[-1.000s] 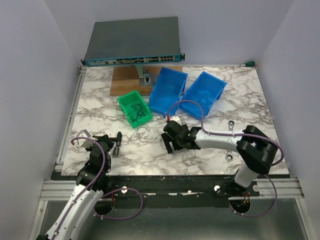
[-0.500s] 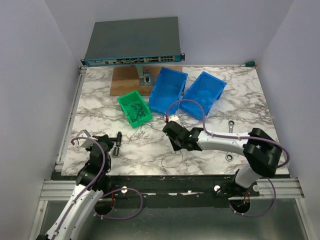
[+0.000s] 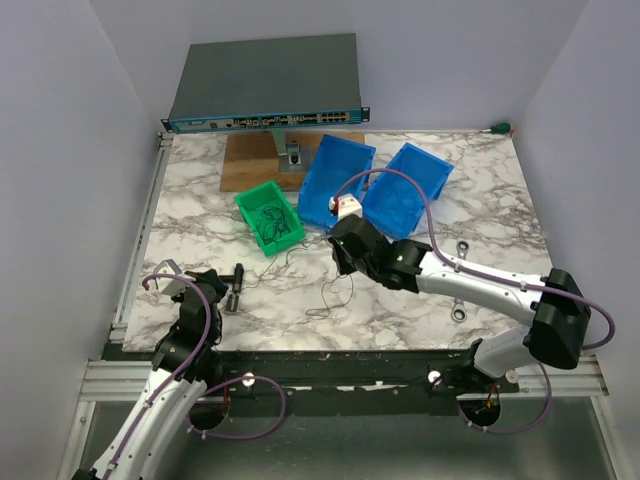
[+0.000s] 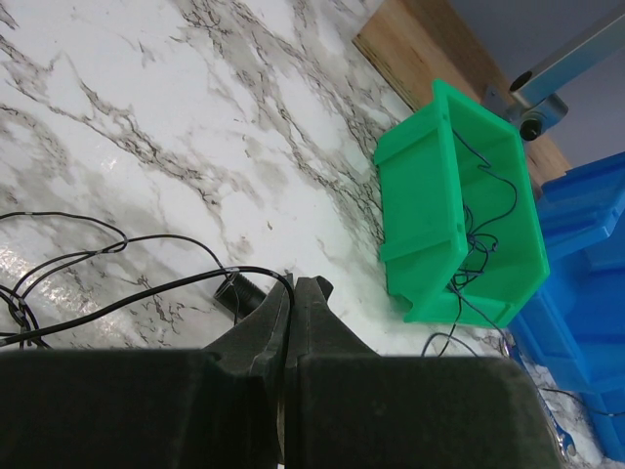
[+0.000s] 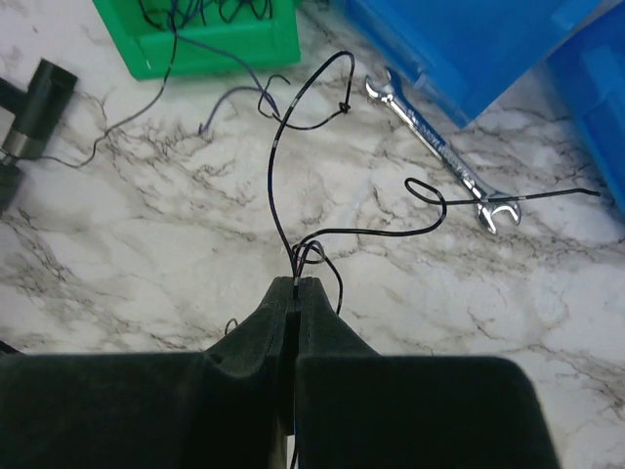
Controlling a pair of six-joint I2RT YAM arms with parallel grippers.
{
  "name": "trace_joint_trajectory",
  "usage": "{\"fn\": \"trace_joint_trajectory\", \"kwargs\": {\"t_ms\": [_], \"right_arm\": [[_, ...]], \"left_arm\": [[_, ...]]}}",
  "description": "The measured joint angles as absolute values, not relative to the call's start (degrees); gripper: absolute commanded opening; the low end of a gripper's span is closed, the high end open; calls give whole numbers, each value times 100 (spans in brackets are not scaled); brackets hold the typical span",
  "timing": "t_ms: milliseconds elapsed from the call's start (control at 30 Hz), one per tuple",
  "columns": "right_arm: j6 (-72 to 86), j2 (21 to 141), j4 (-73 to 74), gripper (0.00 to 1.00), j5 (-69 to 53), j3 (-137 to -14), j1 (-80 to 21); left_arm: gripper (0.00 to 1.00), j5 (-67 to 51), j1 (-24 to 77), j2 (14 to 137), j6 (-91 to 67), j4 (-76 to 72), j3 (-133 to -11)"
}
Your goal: Untangle the cables
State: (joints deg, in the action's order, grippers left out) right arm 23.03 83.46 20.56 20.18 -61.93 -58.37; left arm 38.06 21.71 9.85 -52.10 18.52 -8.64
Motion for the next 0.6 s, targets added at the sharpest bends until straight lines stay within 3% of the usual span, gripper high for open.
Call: {"fn": "trace_joint_trajectory", "kwargs": {"t_ms": [333,600], "right_arm": [[1940,8346,1741,1,2757,-6989,-5736],[1811,8840,1199,1,2897,-7817,-5041]], "left_arm": [[0,3806,2171,985,-5210,1852,-864],[0,3806,2171,985,-5210,1852,-864]]}}
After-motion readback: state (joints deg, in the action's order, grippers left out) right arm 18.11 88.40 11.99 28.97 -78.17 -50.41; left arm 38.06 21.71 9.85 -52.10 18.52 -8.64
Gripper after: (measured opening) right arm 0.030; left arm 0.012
